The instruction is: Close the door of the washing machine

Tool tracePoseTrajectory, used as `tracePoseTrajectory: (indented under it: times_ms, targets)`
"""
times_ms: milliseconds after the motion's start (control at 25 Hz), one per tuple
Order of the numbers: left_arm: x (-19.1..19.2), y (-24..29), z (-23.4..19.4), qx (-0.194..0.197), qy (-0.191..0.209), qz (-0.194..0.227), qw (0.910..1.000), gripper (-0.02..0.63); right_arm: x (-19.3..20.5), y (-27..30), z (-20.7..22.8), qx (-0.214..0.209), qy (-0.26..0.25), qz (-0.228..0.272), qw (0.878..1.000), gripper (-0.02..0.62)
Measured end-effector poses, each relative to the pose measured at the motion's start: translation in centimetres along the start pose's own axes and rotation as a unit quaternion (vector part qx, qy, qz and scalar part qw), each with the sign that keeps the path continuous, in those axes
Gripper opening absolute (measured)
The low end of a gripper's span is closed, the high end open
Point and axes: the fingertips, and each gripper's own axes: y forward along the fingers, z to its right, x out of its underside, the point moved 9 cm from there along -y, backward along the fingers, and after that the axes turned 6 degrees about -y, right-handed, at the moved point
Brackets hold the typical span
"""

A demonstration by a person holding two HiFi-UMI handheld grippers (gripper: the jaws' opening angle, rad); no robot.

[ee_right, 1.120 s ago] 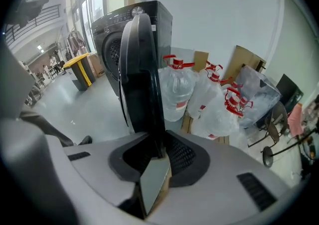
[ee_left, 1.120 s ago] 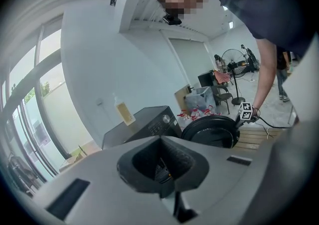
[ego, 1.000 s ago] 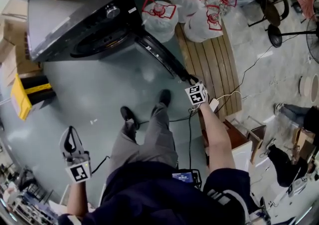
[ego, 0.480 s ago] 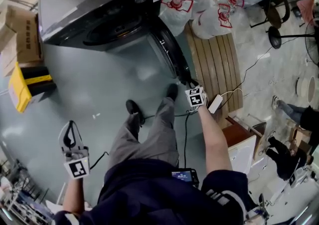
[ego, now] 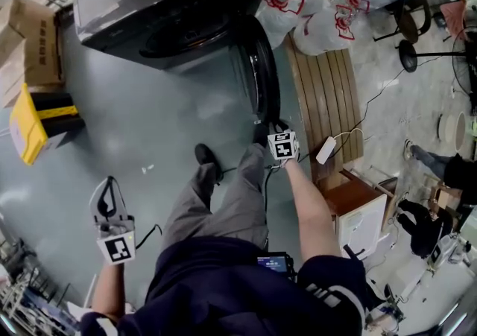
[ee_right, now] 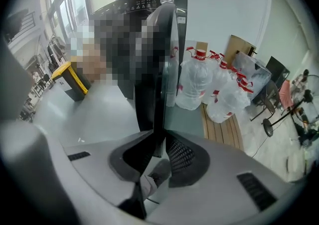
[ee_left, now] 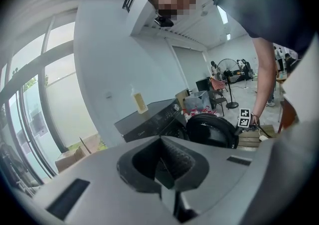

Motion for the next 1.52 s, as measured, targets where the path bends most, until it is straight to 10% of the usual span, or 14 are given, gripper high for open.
tracePoseTrajectory:
  times_ms: [1520]
  targets:
    - [3.1,4.0,-1.0,0.0,-0.031,0.001,0.9995,0.023,-9.3,5.1,-18.1,-0.024,0.118,-0.021,0.992,0.124]
